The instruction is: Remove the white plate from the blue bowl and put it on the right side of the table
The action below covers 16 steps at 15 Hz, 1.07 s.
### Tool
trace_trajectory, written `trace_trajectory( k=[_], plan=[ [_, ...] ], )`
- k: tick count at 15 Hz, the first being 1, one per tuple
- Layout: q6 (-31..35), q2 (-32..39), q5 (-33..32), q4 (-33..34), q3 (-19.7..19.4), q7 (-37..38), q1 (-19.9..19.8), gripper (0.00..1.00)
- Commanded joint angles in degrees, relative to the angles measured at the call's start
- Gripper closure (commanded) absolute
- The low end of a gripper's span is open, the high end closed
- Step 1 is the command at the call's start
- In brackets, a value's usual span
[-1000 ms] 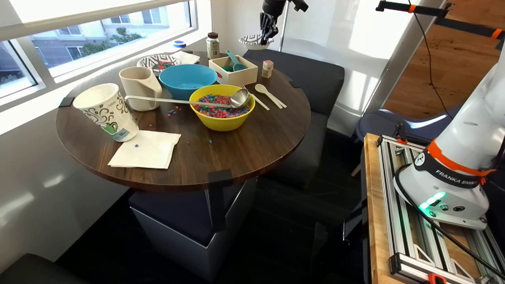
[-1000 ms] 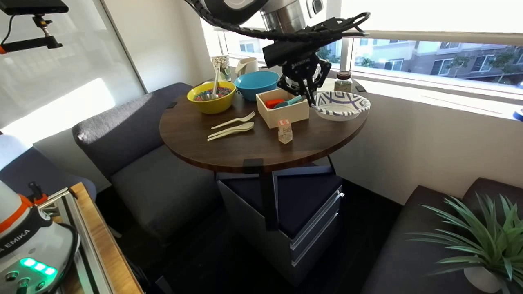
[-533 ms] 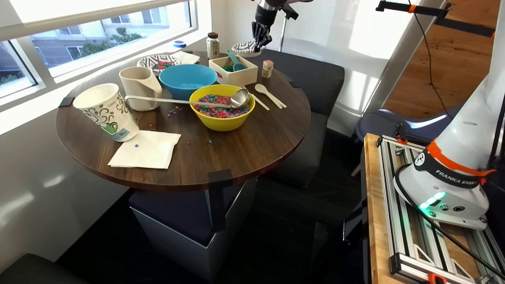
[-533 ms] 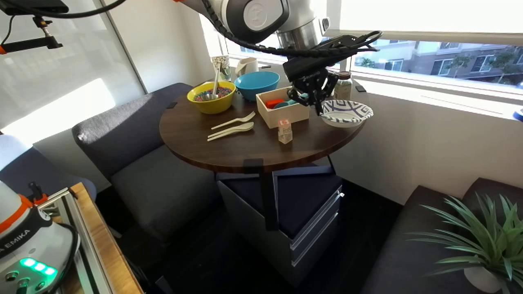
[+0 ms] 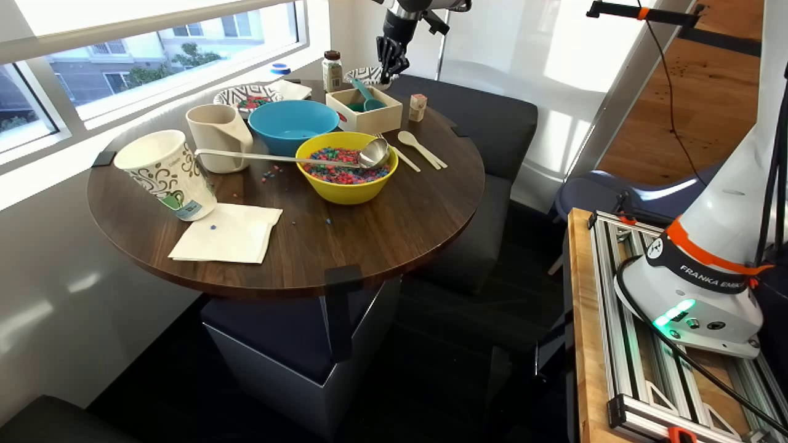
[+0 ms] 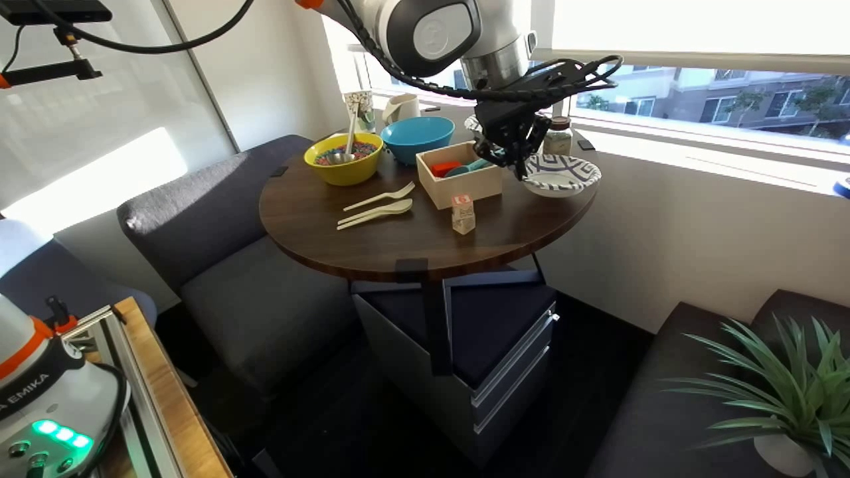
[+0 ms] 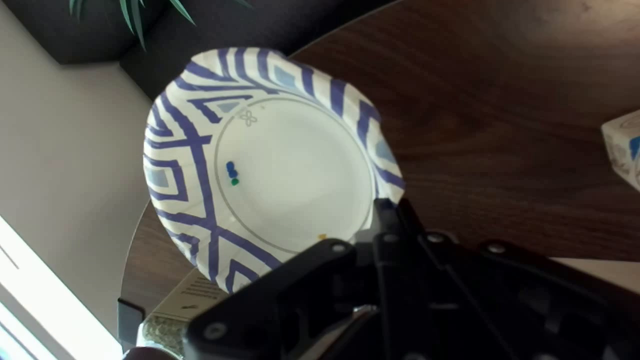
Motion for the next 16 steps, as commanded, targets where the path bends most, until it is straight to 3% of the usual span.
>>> trace_trajectory(
  k=[1, 7, 10, 12, 16],
  plan=[
    [-1.57, 1.84, 2.96, 2.7, 1.88, -3.27, -1.36, 0.71],
    [-2.06, -2.82, 2.85, 0.43, 2.1, -3.13, -0.39, 0.29],
    [-5.94, -7.55, 5.76, -0.41, 1.96, 1.9, 0.26, 0.05],
    [-10.43, -10.49, 6.57, 0.41, 0.24, 9.22, 1.68, 0.0],
    [-20.06, -15.27, 6.08, 2.63, -1.98, 22.02, 3.4, 0.0]
  ],
)
